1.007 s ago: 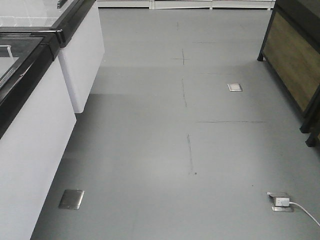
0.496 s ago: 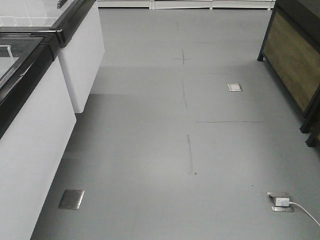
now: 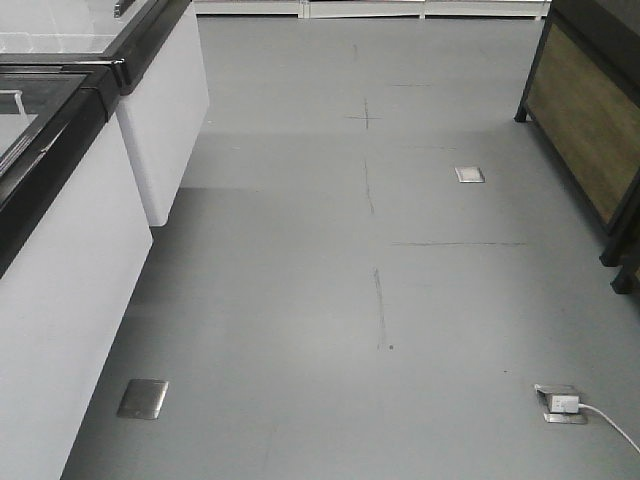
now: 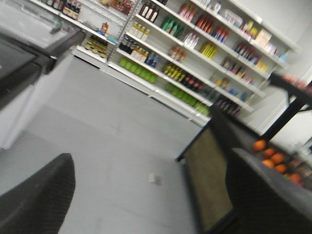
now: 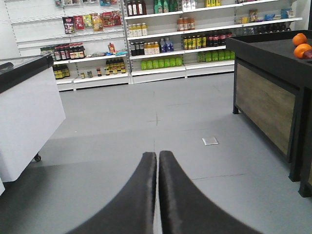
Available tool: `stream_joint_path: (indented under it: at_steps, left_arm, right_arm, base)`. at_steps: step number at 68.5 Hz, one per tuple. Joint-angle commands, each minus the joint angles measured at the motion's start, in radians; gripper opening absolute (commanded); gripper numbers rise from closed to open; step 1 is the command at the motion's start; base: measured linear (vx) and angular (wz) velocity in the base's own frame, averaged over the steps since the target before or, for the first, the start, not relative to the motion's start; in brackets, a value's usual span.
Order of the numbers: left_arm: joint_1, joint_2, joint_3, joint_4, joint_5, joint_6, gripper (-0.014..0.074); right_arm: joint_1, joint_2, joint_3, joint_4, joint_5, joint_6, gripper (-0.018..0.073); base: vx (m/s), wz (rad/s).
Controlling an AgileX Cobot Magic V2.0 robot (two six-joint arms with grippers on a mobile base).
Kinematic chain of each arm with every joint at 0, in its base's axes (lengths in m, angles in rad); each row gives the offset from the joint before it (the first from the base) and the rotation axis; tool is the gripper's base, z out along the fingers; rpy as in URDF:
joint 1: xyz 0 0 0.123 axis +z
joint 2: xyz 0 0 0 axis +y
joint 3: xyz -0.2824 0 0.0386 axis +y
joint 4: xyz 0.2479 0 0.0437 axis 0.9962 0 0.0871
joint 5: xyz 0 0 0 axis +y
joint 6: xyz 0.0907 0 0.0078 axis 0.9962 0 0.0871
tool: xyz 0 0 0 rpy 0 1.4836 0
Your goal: Left arm holds basket, right arm returns cookies
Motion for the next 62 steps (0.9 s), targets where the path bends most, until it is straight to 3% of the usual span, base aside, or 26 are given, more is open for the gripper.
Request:
stream_joint_path:
  at_steps: [1, 10, 19, 24, 41, 49, 62]
  left_arm:
    - [-0.002, 0.033, -0.035, -0.099, -0.152, -0.074, 0.0541]
    - [-0.002, 0.125, -0.036, -0.096, -0.310, -0.057, 0.0524]
    - [0.062, 0.237, -0.068, -0.206, -0.426, -0.057, 0.0524]
    - [0.157, 0.279, -0.106, -0.271, -0.429, -0.055, 0.0524]
    - [0.474, 0.380, -0.249, -0.277, -0.342, -0.056, 0.0524]
    - [0.554, 0.440, -0.302, -0.277, -0.334, -0.057, 0.0524]
    - [0.604, 0.566, -0.379, -0.280, -0.286, -0.058, 0.0524]
  right_arm:
    - [-0.004, -0.011, 0.002, -0.005, -0.073, -0.008, -0.0008]
    - [-0.004, -0.011, 0.002, -0.005, -0.073, -0.008, -0.0008]
    - [-0.004, -0.011, 0.002, -0.005, -0.073, -0.008, -0.0008]
    - [-0.004, -0.011, 0.002, -0.005, -0.073, -0.008, -0.0008]
    - [-0.004, -0.011, 0.002, -0.005, -0.073, -0.008, -0.0008]
    - [-0.004, -0.011, 0.002, -0.005, -0.073, -0.008, -0.0008]
    - [-0.004, -0.011, 0.002, -0.005, -0.073, -0.008, -0.0008]
  base:
    - [0.00, 0.00]
    - [0.00, 0.00]
    - [0.00, 0.00]
    - [0.00, 0.00]
    - [0.00, 0.00]
    - [0.00, 0.00]
    - [0.00, 0.00]
